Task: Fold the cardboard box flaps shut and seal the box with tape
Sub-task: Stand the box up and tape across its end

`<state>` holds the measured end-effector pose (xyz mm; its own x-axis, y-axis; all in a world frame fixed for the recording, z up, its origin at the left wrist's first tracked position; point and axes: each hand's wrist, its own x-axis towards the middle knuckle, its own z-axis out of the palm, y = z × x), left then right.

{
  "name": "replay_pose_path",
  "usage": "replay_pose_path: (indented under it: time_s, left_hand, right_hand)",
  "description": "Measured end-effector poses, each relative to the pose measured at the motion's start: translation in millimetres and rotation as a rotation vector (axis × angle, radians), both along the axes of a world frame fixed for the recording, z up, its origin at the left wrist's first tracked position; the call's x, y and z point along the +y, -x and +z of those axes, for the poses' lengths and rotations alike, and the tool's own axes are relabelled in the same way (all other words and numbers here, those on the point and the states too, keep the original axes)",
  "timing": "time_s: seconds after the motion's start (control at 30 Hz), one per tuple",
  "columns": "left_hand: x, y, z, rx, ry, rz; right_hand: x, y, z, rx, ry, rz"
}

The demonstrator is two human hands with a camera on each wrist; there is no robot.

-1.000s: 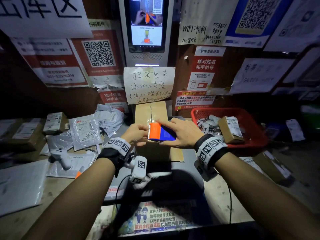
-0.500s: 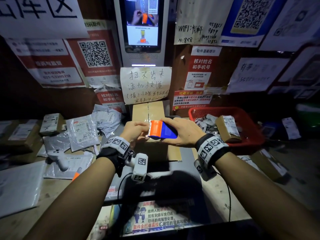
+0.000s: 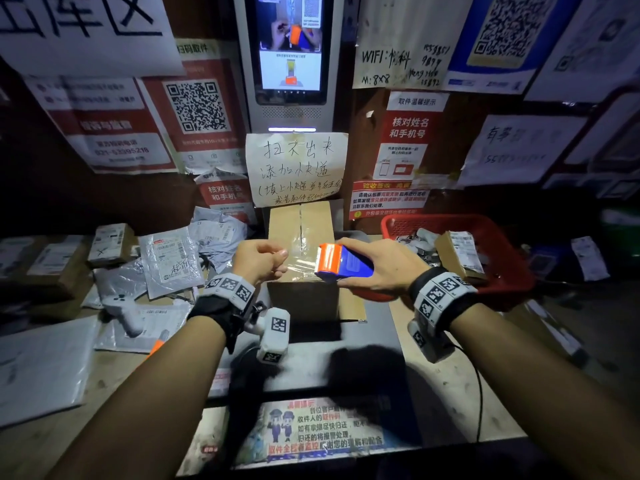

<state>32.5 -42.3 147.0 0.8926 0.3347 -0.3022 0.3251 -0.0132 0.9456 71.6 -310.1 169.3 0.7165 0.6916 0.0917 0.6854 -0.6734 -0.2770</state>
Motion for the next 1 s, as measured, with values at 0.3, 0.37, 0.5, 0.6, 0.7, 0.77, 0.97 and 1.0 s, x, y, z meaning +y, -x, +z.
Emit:
replay_pose_path:
  time_s: [0.3, 0.37, 0.5, 0.6, 0.7, 0.77, 0.97, 1.0]
  left_hand:
    - [36.9, 5.8, -21.0, -0.016, -0.082, 0.083]
    - [41.7, 9.9, -27.8, -0.03, -0.086, 0.081]
    - [37.5, 13.3, -45.0, -0.042, -0.13, 0.067]
    - [36.2, 12.4, -56.0, -0.035, -0.134, 0.069]
    - [33.8, 9.0, -66.8, -0.021, -0.131, 0.094]
    - [31.3, 5.8, -71.5, -0.007, -0.128, 0.124]
    - [27.3, -4.6, -74.1, -0.003, -0.145, 0.168]
    - [28.2, -5.5, -76.7, 0.001, -0.149, 0.17]
  right_hand:
    - [-27.3, -8.4, -13.2, 0.039, 0.079, -0.062]
    - [-31.9, -10.9, -21.1, 0.015, 0.122, -0.078]
    - [-25.9, -15.2, -27.3, -0.038, 0.187, -0.105]
    - [-23.5, -22.3, -24.0, -0.028, 0.199, -0.096]
    - [-24.2, -30.2, -15.6, -0.032, 0.196, -0.08]
    - [-26.6, -35.1, -12.3, -0.016, 0.196, -0.078]
    - [-36.4, -37.6, -18.2, 0.056, 0.153, -0.089]
    - [-37.6, -37.3, -20.9, 0.068, 0.152, -0.093]
